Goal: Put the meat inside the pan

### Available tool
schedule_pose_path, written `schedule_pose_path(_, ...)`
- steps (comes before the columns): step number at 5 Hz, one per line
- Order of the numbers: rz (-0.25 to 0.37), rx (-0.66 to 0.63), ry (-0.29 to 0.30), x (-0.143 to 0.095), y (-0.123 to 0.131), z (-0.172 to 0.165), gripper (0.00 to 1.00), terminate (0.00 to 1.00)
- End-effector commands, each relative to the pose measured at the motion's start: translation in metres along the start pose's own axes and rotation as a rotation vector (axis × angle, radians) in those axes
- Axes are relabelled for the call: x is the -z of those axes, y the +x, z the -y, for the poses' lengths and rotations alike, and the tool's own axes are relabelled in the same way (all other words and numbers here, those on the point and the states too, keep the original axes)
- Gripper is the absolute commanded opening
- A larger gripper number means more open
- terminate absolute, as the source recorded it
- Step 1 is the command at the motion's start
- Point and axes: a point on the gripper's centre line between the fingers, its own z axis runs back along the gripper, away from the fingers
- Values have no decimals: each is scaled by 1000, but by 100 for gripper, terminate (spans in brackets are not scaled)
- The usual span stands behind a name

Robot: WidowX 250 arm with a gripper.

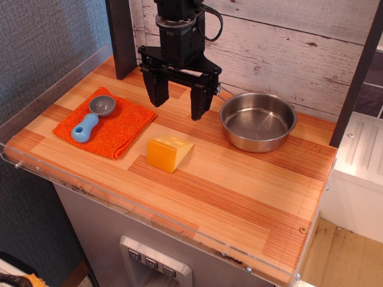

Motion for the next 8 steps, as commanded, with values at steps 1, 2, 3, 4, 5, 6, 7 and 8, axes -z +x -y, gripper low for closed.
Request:
schedule_pose_path(1,0,0,0,0,0,0,100,0)
schedule_pose_path(2,5,-16,34,10,-25,-8,100,0)
schedule_pose_path(3,-8,-22,61,26,-48,-19,100,0)
schedule_pose_path(4,-33,-33,81,40,-61,-25,100,0)
schedule_pose_path(5,-18,-49,78,51,-62,-32,100,0)
schedule_pose_path(6,-12,-43,52,50,-60,-31,100,0)
schedule_pose_path(7,-6,-26,14,46,-61,-22,100,0)
schedule_pose_path(8,-9,-38,-29,19,-68,-21,100,0)
